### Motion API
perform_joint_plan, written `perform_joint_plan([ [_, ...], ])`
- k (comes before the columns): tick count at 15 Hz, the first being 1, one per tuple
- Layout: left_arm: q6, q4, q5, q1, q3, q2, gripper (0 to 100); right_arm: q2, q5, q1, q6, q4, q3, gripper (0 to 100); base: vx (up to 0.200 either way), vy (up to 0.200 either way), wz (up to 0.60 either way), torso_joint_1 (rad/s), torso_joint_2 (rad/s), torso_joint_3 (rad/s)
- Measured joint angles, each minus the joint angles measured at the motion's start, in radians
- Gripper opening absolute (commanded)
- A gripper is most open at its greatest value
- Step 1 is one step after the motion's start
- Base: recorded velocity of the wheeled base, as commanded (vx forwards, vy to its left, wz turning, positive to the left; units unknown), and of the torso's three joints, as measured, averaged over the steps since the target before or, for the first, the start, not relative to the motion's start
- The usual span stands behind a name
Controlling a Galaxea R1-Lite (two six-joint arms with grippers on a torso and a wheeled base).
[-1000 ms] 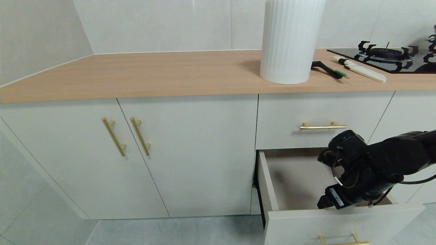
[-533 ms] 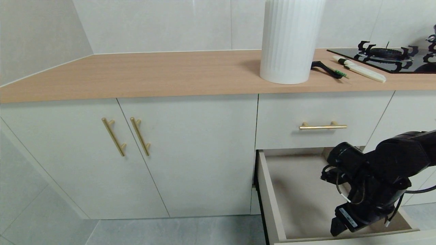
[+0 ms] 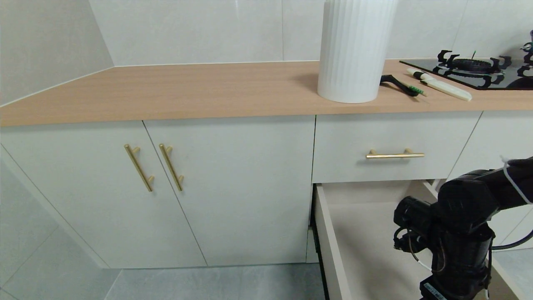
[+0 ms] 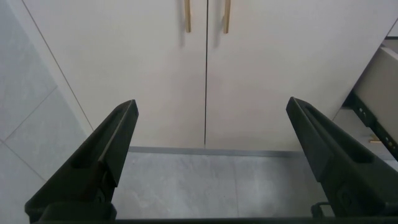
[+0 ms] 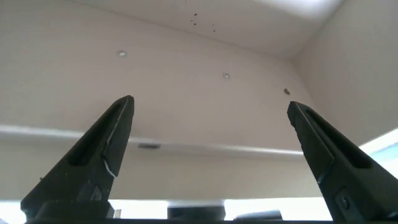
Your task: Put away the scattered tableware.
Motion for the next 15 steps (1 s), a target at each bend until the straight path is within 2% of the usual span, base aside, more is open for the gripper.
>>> perform_joint_plan([
  [5, 0.000, 0.000, 0.000, 0.000, 0.000, 0.000, 100, -0.080, -0.005, -0.003, 0.052, -0.026, -0.044, 100, 0.000, 0.000, 0.00, 0.000, 0.00, 0.000],
  [11, 0.000, 0.000, 0.000, 0.000, 0.000, 0.000, 100, -0.474, -0.001, -0.004, 0.129, -0.133, -0.097, 100, 0.000, 0.000, 0.00, 0.000, 0.00, 0.000],
  [15, 0.000, 0.000, 0.000, 0.000, 0.000, 0.000, 100, -0.669, -0.007, -0.022, 0.062, -0.257, -0.092, 100, 0.000, 0.000, 0.00, 0.000, 0.00, 0.000],
])
